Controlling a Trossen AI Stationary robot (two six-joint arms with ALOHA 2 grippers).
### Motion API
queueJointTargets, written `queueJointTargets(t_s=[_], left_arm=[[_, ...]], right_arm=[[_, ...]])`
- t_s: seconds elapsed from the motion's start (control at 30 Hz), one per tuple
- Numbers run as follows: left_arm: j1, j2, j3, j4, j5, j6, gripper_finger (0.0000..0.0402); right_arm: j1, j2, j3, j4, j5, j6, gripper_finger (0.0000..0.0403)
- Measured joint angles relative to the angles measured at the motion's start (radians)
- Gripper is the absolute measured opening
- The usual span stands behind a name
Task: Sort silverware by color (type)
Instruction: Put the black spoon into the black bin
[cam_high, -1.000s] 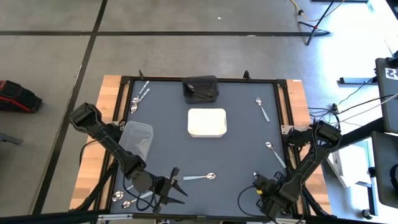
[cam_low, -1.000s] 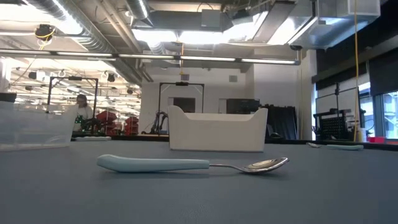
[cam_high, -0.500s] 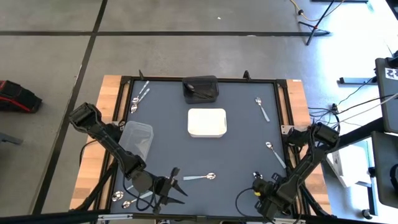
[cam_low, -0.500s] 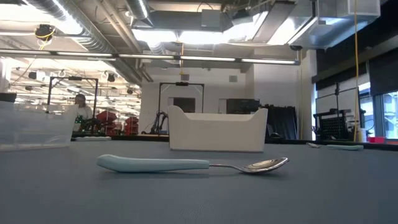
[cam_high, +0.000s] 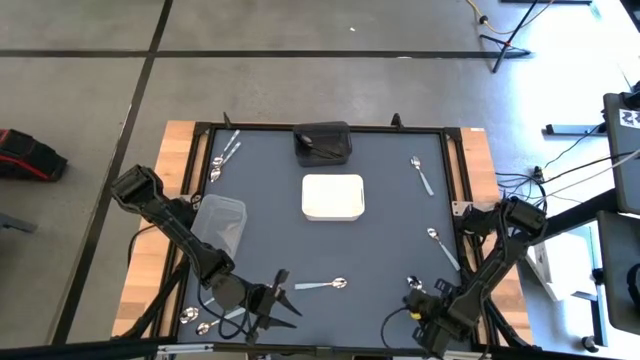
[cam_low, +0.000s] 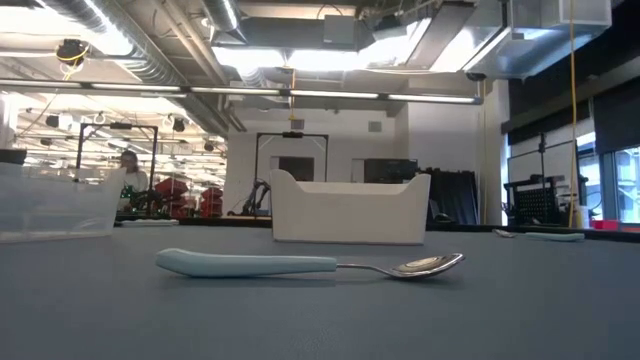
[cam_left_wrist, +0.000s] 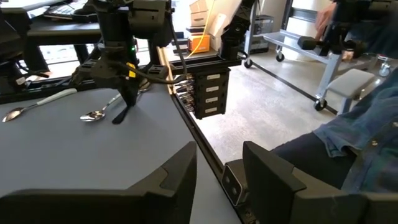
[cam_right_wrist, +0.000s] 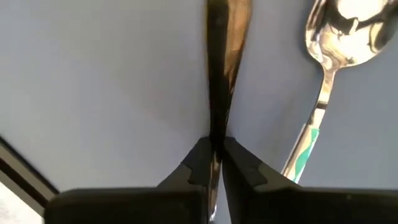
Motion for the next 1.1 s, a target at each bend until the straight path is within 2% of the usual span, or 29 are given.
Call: queueJointTargets(t_s=[0.2, 0.33, 0.47, 0.73, 0.93, 1.1], left_arm=[[0.002, 0.000, 0.000, 0.000, -0.057, 0.025, 0.0125], [0.002, -0.009, 0.000, -0.007, -0.064, 0.027, 0.0125], [0.001, -0.050, 0.000, -0.068, -0.068, 0.026, 0.0125], [-0.014, -0.127, 0.000, -0.309, -0.102, 0.024, 0.0125], [-0.012, -0.168, -0.002, -0.473, -0.103, 0.066, 0.0125], [0.011, -0.262, -0.100, -0.490, -0.067, 0.121, 0.0125]], right_arm=[[-0.017, -0.016, 0.071, -0.047, 0.140, -0.092, 0.0004], [-0.067, -0.026, 0.114, -0.044, 0.228, -0.216, 0.0005], [-0.150, -0.030, 0.141, -0.037, 0.261, -0.370, 0.0002], [-0.341, -0.032, 0.198, -0.039, 0.324, -0.653, 0.0004], [-0.463, -0.033, 0.296, -0.041, 0.405, -0.849, 0.0005], [-0.564, -0.034, 0.390, -0.037, 0.469, -1.022, 0.0005]])
